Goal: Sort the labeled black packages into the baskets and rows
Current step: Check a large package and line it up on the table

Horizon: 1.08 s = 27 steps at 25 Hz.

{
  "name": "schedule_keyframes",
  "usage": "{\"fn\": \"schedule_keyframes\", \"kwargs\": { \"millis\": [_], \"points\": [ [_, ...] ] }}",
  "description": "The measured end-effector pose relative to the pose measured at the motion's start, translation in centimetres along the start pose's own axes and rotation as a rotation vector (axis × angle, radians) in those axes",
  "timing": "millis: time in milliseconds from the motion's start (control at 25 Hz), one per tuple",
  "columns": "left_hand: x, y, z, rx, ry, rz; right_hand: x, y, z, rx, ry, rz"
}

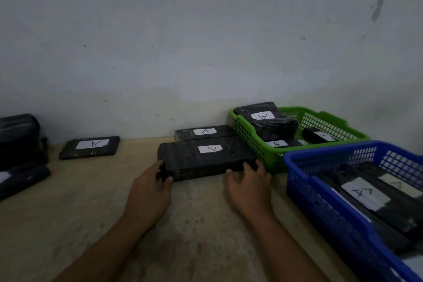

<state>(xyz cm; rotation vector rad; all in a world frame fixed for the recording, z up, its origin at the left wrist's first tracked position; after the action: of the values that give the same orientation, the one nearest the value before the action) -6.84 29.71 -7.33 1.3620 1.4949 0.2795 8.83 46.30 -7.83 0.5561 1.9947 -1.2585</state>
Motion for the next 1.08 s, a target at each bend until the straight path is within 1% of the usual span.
{"fn": "schedule_keyframes", "kwargs": {
  "millis": [120, 240, 320, 400, 560, 600, 680, 800, 880, 1000, 1080],
  "points": [
    [0.9, -0.7, -0.3, 0.055, -0.053, -0.098, 0.4, -0.1, 0.1, -0.050, -0.054, 0.112],
    [1.7, -1.7, -0.5, 0.019, -0.151, -0.236, 1.0, -0.1, 0.4, -0.083, -0.150, 0.189],
    [1.6, -1.6, -0.3, 0.005, -0.171, -0.198, 0.9, -0.2, 0.7, -0.087, -0.144, 0.161],
    [0.2, -0.8, 0.4, -0.001, -0.164, -0.075, 0.1, -0.8, 1.2, -0.113, -0.080, 0.095],
    [-3.8, -1.1, 2.4, -0.068, -0.097, 0.040, -1.2, -1.7, 3.2, -0.167, -0.024, -0.077],
    [-4.2, -0.9, 2.7, -0.046, -0.097, 0.040, -1.6, -1.2, 3.5, -0.178, -0.012, -0.082],
    [-7.7, -2.4, 3.9, -0.042, -0.050, -0.002, -1.1, -3.2, 5.4, -0.291, -0.024, -0.091],
    [-13.2, -5.4, 5.1, -0.056, 0.030, -0.073, 0.4, -7.7, 8.9, -0.465, -0.136, -0.143],
    [-16.5, -7.5, 4.9, -0.088, 0.097, -0.117, 1.9, -10.9, 10.8, -0.537, -0.217, -0.178],
    [-19.6, -10.2, 3.9, -0.115, 0.178, -0.192, 5.1, -15.3, 12.4, -0.581, -0.357, -0.256],
    [-20.3, -11.3, 2.8, -0.096, 0.187, -0.225, 7.7, -18.4, 12.6, -0.565, -0.399, -0.281]
  ]
}}
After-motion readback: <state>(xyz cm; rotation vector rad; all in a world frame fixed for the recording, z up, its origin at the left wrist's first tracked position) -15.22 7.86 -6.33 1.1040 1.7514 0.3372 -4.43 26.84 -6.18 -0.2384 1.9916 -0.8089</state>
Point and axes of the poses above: each hand's wrist, its own z-axis away from the middle knuckle, its own x-axis out of the palm, y = z × x, the point moved 5 cm from there along -z, towards the middle knuckle, and after that the axes turned 6 degrees about y, right-handed, at the moved point
